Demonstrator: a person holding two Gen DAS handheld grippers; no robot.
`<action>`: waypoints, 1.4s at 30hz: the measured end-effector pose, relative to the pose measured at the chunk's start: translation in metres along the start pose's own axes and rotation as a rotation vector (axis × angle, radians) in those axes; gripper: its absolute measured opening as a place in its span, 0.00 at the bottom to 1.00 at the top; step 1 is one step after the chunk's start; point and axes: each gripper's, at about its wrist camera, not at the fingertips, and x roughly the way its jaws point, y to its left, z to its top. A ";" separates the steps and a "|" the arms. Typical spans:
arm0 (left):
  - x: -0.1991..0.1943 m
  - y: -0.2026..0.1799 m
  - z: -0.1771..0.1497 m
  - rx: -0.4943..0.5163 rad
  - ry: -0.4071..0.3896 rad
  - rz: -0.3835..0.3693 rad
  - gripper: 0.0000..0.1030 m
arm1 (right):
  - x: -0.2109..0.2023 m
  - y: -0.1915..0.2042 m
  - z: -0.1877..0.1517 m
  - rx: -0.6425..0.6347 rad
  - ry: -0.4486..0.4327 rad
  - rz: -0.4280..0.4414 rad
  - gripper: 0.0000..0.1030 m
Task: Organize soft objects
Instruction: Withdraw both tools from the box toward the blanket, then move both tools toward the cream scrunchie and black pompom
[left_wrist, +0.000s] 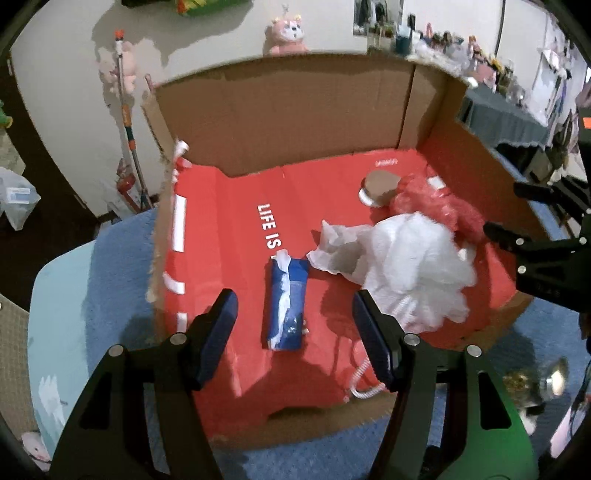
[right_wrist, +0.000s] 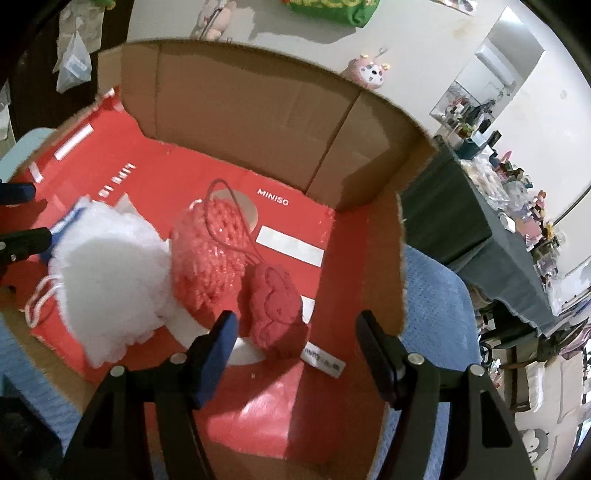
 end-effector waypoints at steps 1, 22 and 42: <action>-0.009 -0.001 -0.002 -0.007 -0.016 -0.004 0.66 | -0.005 -0.001 -0.001 0.004 -0.008 0.002 0.68; -0.187 -0.065 -0.104 -0.056 -0.483 -0.077 0.90 | -0.195 -0.015 -0.097 0.141 -0.434 0.150 1.00; -0.178 -0.126 -0.237 -0.077 -0.550 0.002 0.95 | -0.208 0.017 -0.250 0.219 -0.531 0.106 1.00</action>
